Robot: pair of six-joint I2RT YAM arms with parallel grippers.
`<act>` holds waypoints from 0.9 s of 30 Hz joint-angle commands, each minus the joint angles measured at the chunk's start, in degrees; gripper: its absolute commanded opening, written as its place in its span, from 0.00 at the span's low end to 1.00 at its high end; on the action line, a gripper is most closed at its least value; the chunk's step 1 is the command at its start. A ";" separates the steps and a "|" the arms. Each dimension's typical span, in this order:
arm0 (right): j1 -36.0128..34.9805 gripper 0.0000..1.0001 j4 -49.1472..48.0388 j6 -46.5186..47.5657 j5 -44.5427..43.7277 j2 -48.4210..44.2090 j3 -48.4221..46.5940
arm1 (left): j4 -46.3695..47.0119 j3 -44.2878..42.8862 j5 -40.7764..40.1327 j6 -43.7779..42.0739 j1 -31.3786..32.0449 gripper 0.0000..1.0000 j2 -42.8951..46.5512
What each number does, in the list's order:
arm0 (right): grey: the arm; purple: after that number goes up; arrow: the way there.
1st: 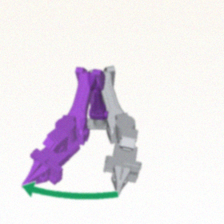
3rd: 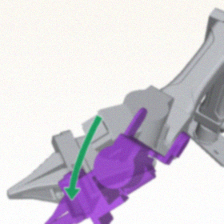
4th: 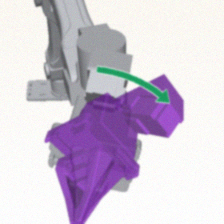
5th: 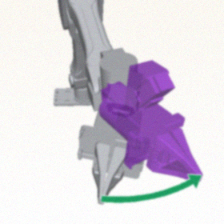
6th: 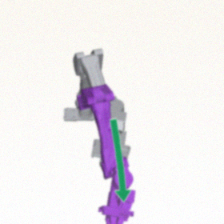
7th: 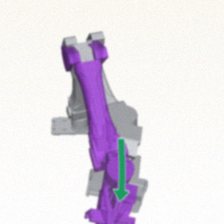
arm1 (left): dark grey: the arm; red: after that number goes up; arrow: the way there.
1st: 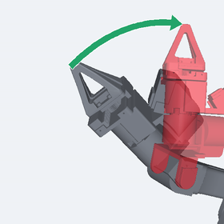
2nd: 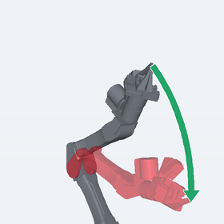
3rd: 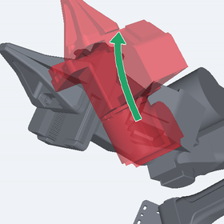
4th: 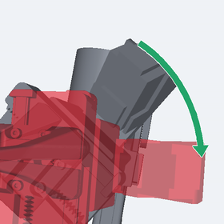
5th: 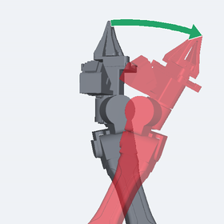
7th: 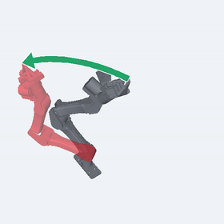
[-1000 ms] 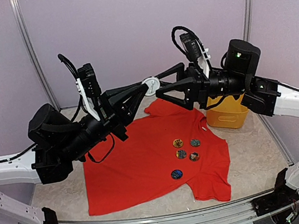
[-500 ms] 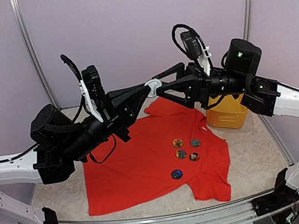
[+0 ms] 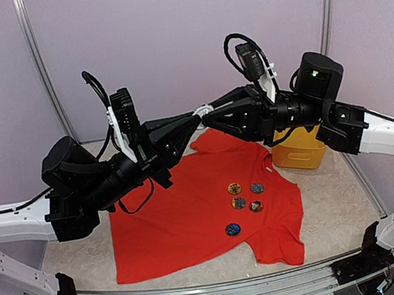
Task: Pin the brooch onto the clothing
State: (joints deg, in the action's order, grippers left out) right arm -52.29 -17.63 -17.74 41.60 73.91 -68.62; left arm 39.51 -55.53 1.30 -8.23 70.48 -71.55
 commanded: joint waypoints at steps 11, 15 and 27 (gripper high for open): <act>0.96 0.72 6.45 16.16 13.29 -5.91 3.38 | 0.02 0.85 -5.71 -1.47 0.93 0.00 2.02; 1.26 0.72 8.96 18.56 6.08 -8.25 4.09 | -0.83 0.69 -6.92 -1.71 0.72 0.00 2.46; 1.17 0.30 -3.42 2.39 -3.65 -3.93 1.79 | -0.37 0.24 -4.55 -1.02 0.87 0.00 1.59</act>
State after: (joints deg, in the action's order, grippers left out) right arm -51.31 -18.02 -11.81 38.37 68.25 -64.82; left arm 38.94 -55.29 -3.84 -9.28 71.24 -70.08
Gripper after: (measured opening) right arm 0.287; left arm 0.008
